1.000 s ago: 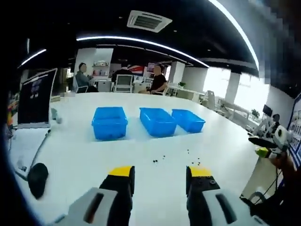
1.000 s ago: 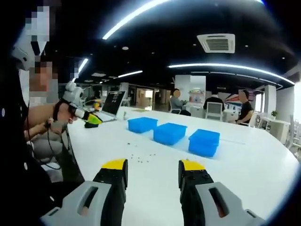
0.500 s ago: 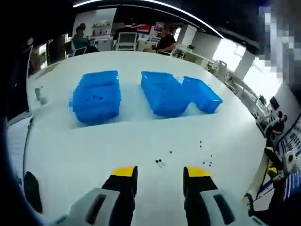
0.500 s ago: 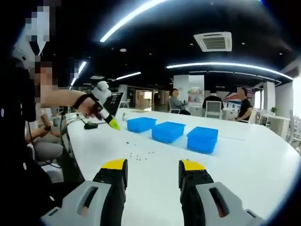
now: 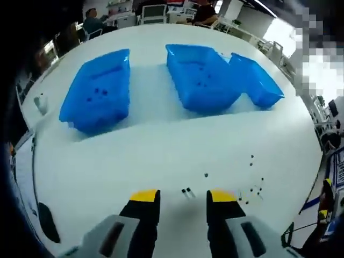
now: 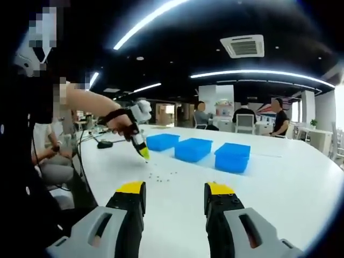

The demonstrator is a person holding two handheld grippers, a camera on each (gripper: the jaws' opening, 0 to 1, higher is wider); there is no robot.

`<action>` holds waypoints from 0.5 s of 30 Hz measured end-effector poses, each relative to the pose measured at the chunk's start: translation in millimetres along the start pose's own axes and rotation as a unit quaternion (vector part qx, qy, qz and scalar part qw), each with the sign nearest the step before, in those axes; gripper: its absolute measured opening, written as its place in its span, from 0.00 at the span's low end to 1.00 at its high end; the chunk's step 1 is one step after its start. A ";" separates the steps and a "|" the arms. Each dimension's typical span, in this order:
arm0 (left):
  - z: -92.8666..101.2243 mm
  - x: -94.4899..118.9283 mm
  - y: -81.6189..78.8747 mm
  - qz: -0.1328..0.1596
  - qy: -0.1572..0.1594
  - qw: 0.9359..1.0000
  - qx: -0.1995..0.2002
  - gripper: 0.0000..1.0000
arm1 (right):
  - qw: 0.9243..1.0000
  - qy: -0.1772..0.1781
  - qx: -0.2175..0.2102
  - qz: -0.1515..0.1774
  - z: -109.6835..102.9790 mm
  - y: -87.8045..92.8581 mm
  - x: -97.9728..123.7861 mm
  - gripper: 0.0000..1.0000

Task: Pick up the resistors one by one and place each resistor into its matching bin, sorting the parts by color and model until every resistor is separated into the correct bin for its type

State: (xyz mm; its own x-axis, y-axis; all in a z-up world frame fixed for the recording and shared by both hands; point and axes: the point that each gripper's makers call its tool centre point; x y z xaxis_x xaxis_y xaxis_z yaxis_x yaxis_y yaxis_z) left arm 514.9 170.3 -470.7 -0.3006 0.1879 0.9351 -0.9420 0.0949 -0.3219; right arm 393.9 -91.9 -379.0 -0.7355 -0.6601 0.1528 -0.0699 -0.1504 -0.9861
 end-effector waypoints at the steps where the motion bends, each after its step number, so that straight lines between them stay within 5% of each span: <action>1: 0.7 -0.7 -0.4 -0.001 -0.001 1.000 0.002 0.35 | 1.000 -0.001 -0.001 0.001 -0.4 0.2 -0.1 0.45; 15: -12.1 -10.0 1.4 -0.015 -0.032 0.999 -0.023 0.26 | 1.000 -0.002 -0.002 0.003 -0.2 0.3 -0.9 0.45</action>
Point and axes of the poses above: the point that each gripper's makers call its tool centre point, and the gripper's own axes: x roughly backward along the fingers, z roughly to its right, y roughly out of its underside, and after that the axes turned 2 degrees about x, right-handed
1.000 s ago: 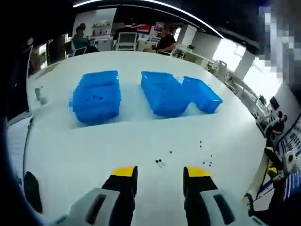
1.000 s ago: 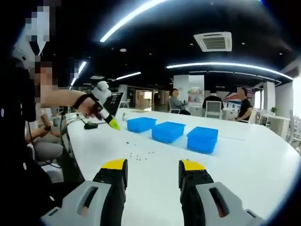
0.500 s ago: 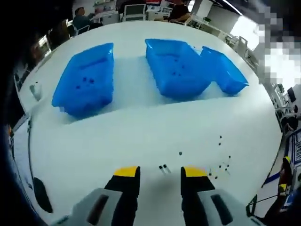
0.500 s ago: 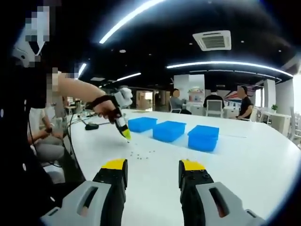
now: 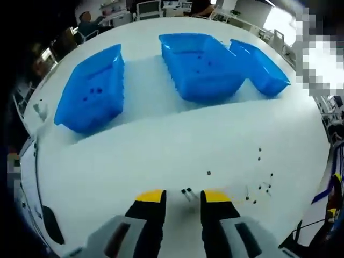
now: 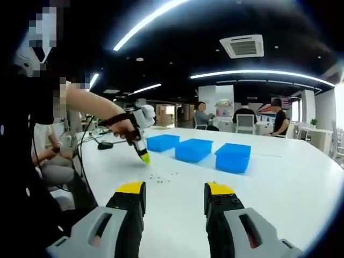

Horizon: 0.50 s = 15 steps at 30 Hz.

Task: Pick up the resistors one by one and place each resistor into its matching bin, sorting the parts by color and model until every resistor is separated into the correct bin for its type

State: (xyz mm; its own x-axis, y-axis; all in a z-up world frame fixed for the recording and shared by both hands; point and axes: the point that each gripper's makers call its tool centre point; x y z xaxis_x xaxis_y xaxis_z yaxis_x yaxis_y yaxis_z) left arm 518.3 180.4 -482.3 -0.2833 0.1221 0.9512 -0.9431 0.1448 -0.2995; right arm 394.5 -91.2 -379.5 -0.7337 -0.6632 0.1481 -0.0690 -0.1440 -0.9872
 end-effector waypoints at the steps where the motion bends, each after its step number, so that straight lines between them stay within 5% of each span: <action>1: -0.4 -0.2 -0.4 0.001 -0.001 1.000 -0.001 0.26 | 1.000 -0.001 0.000 0.000 -0.5 0.1 -0.4 0.45; 15: -2.3 -2.5 -3.9 0.004 -0.008 0.999 -0.035 0.18 | 1.000 -0.003 0.002 0.001 -3.3 -1.5 -0.1 0.45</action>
Point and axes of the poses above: the point that each gripper's makers call its tool centre point, and the gripper's own axes: x roughly backward along the fingers, z roughly to its right, y roughly out of its underside, and after that the axes turned 2 degrees about x, right-handed
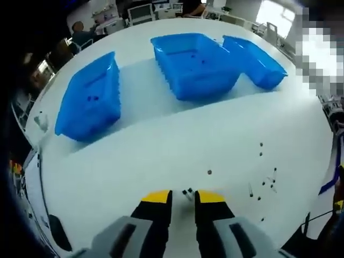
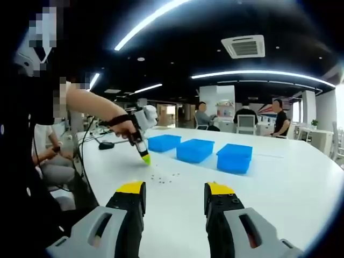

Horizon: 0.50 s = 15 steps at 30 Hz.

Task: Pick up the resistors one by one and place each resistor into its matching bin, sorting the parts by color and model until every resistor is separated into the correct bin for its type

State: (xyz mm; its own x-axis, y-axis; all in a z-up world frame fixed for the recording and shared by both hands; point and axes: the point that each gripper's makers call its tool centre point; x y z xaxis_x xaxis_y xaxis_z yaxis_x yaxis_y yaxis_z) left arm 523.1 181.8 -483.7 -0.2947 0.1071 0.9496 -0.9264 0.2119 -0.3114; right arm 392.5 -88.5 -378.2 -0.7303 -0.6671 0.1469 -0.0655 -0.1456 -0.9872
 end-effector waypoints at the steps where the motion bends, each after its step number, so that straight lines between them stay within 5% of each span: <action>1: 0.2 -0.2 0.0 0.000 0.002 1.000 -0.001 0.17 | 1.000 0.000 0.000 0.000 -0.3 0.1 -0.1 0.45; 15: 7.3 0.6 5.1 0.027 0.046 0.998 -0.030 0.05 | 1.000 -0.003 0.003 -0.001 -3.3 -1.8 -2.2 0.45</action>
Point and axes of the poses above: the point that each gripper's makers call its tool centre point, and the gripper's own axes: x roughly backward along the fingers, z roughly to its right, y roughly out of its underside, and after that the axes turned 2 degrees about x, right-handed
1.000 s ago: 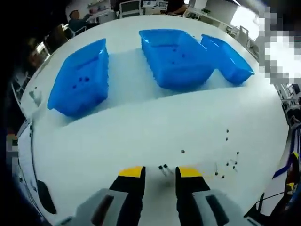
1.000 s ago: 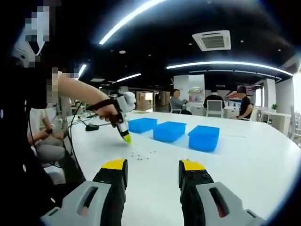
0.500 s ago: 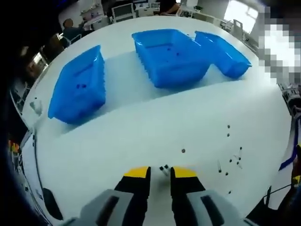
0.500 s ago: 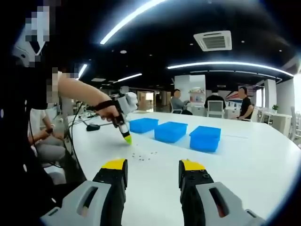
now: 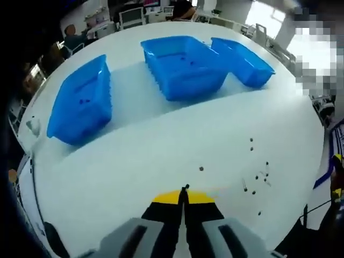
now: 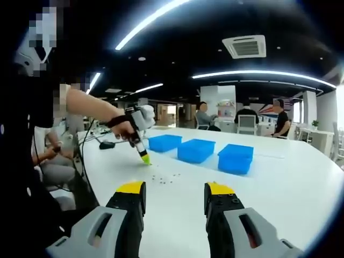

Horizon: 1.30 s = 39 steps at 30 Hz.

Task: Pick up the resistors one by one and place each resistor into its matching bin, sorting the parts by color and model until every resistor is separated into the correct bin for its type

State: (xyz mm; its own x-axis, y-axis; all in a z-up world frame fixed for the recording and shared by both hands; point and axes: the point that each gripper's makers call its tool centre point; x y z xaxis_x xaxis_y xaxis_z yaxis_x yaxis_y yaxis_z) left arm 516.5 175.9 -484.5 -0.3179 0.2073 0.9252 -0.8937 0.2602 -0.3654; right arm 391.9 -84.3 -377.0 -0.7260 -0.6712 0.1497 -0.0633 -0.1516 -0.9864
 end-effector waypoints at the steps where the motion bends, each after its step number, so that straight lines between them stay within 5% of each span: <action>1: 0.2 0.0 -0.4 0.012 0.006 1.000 -0.010 0.05 | 1.000 0.000 0.000 0.000 0.1 -0.4 -0.2 0.45; 5: -0.3 2.3 3.7 0.039 0.019 0.999 -0.022 0.05 | 1.000 0.001 0.001 0.000 -0.4 -1.5 -1.6 0.45; 9: 5.0 14.2 2.3 0.095 0.036 0.994 -0.043 0.04 | 1.000 -0.001 0.004 -0.004 -3.5 -2.5 -4.6 0.45; 15: 18.8 49.4 -0.2 0.207 0.067 0.974 -0.056 0.04 | 1.000 -0.005 0.008 -0.007 -10.1 -4.7 -10.3 0.45; 18: 25.4 71.3 -0.8 0.268 0.085 0.958 -0.053 0.04 | 1.000 -0.006 0.009 -0.008 -12.9 -7.4 -12.7 0.45; 21: 29.9 97.5 -2.7 0.336 0.088 0.936 -0.061 0.04 | 1.000 -0.004 0.011 -0.007 -13.1 -10.5 -14.2 0.45; 25: 38.7 123.6 3.1 0.394 0.105 0.912 -0.040 0.04 | 1.000 0.002 0.017 -0.006 -11.4 -16.2 -14.4 0.45; 28: 44.5 155.6 9.8 0.470 0.114 0.875 -0.028 0.04 | 1.000 0.009 0.020 -0.004 -7.7 -20.3 -13.1 0.45; 32: 41.6 185.0 18.8 0.530 0.095 0.842 -0.032 0.04 | 1.000 0.020 0.023 -0.002 -3.3 -24.8 -10.6 0.45; 39: 34.6 198.9 22.5 0.550 0.082 0.831 -0.024 0.04 | 0.999 0.026 0.022 0.001 -3.6 -27.1 -8.5 0.45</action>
State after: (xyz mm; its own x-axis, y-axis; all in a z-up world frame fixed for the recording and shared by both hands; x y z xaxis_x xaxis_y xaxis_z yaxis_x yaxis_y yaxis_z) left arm 422.2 190.3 -305.1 -0.8832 0.4690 0.0035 -0.0753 -0.1345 -0.9880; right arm 397.3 -71.9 -351.8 -0.7609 -0.6329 0.1434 -0.0324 -0.1836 -0.9825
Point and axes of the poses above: the point that each gripper's makers call its tool centre point, and the gripper's own axes: x roughly backward along the fingers, z roughly to its right, y roughly out of its underside, and after that the axes turned 2 degrees about x, right-handed
